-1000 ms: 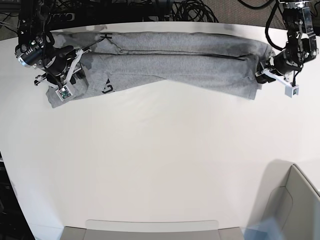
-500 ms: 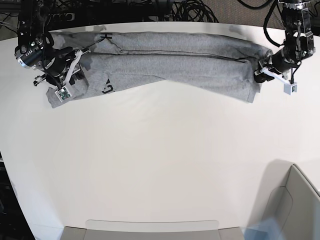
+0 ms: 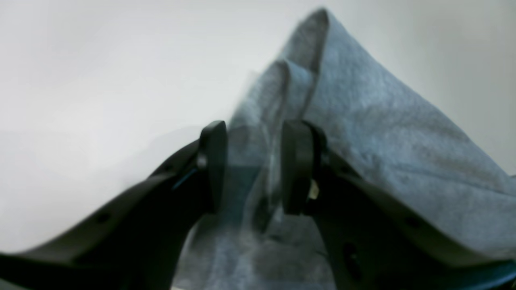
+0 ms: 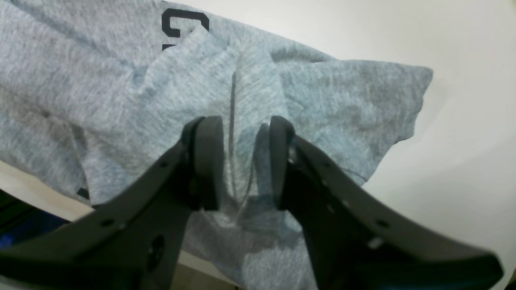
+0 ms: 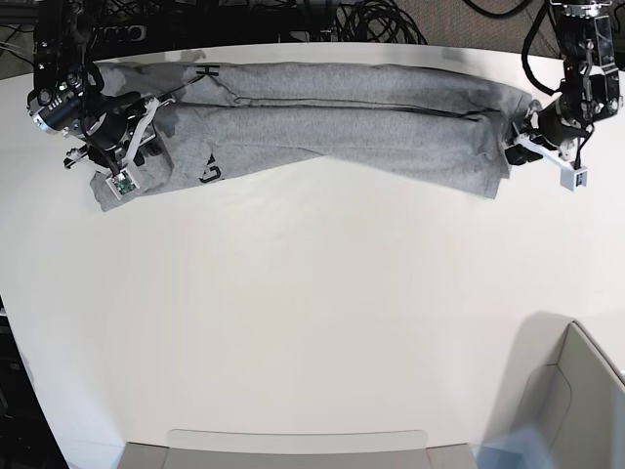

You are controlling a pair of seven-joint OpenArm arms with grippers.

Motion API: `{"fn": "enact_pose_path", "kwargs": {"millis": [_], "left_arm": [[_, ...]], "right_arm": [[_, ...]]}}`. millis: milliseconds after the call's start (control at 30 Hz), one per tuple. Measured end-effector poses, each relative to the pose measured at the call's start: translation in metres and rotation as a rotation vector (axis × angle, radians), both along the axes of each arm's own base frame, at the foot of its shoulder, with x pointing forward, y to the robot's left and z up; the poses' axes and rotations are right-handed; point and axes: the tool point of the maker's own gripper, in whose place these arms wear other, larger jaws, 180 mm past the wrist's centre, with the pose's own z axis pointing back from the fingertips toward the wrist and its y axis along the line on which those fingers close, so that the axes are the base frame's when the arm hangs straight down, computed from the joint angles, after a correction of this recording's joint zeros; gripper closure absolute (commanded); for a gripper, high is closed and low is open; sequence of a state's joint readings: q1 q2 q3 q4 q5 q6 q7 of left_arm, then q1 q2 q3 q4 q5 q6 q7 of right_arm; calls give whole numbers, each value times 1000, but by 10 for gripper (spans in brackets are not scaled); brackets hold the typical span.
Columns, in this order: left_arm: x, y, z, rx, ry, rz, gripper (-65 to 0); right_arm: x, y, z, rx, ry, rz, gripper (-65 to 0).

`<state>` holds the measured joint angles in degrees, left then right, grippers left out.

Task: Fold the T-shirt properly
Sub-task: 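Hold the folded edge ends with both grippers and tug them taut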

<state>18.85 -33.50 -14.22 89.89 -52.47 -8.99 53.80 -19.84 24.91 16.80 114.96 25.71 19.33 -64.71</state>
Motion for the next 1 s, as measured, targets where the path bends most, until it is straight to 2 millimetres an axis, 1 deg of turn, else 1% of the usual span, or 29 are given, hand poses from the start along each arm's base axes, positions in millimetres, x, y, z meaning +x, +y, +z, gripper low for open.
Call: {"fn": "enact_pose_path", "kwargs": {"millis": [100,167,367,467,500,567,633,767,900,1000], "left_arm": [[-6,18,-6,138,39,-26,-223],[-10,24,-9,194,60,-41,-224],[-7,9,-8,99,36,-38,-224],[-6,-5,-6,65,14,-139,-224],[-6,-8,-9,48,9,-155,-224],[-10,0,-22,13,19,-114,-224],[-10,7,-25,4,26,-91,-224],[-7,9,-24,17,19,-89,-224],[-7,9,-24,19,19,-91,-223],[-6,6,-19,37,22,-107,-223]], "right_arm": [[0,0,0,1,0,0,-199],[0,0,0,0,0,0,-199],[0,-1,0,-2,0,0,-199],[0,-1,0,-2,0,0,-199],[0,-1,0,-2,0,0,-199],[0,-1,0,-2,0,0,-199],[0,0,0,-2,-1,1,-199],[2,-5,2,-20,-4,7,-199],[1,-5,1,-19,0,6,-199],[0,-5,1,-19,0,6,-199]]}}
